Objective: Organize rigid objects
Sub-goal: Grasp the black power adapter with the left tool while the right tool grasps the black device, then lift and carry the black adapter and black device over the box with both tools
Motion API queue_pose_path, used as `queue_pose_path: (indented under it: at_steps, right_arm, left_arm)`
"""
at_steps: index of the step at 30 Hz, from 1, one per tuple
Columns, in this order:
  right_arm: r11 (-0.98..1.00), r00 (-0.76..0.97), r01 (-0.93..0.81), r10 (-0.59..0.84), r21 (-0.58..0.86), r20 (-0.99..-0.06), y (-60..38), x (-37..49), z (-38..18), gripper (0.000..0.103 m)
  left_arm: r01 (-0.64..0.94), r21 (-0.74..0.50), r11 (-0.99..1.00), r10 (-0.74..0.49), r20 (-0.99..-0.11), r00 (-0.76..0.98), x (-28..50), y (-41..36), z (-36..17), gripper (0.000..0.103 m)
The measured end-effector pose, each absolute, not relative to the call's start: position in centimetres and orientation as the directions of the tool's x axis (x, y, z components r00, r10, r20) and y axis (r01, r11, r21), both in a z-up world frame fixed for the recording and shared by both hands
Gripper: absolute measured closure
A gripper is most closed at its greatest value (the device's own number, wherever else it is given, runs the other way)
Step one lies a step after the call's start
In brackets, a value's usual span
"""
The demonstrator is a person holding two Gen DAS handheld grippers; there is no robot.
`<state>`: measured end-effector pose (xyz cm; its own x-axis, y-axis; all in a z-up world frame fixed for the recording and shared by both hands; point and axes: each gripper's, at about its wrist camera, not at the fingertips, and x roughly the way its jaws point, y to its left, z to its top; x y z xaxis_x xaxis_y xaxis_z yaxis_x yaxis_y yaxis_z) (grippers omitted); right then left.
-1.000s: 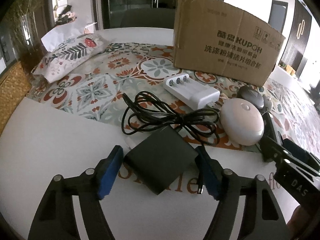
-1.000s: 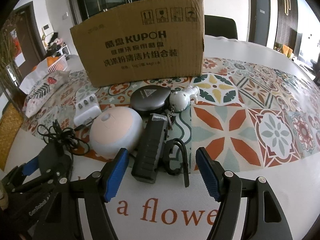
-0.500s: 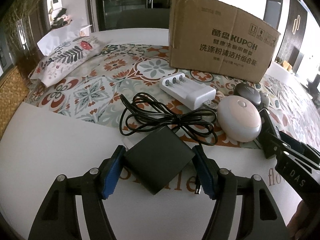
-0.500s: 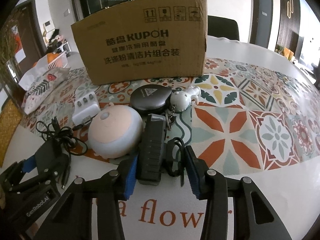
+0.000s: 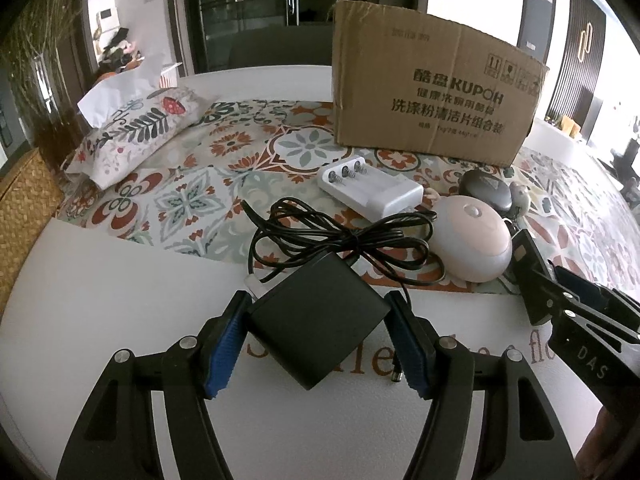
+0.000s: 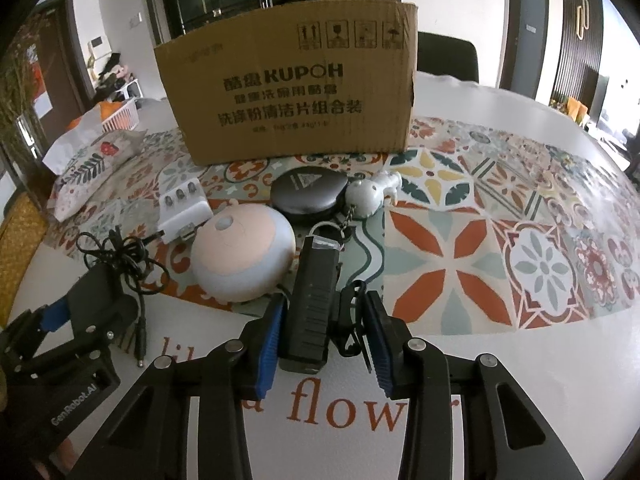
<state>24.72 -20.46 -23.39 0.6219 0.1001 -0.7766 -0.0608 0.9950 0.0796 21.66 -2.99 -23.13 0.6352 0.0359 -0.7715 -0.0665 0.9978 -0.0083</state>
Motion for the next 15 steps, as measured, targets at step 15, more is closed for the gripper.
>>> queue_pose_path:
  at_steps: [15]
  right_arm:
    - [0.997, 0.682, -0.068, 0.08, 0.046, -0.727, -20.2, 24.3, -20.3, 0.063]
  left_arm:
    - [-0.045, -0.008, 0.999, 0.025, -0.736, 0.677, 21.9, -3.1, -20.3, 0.036]
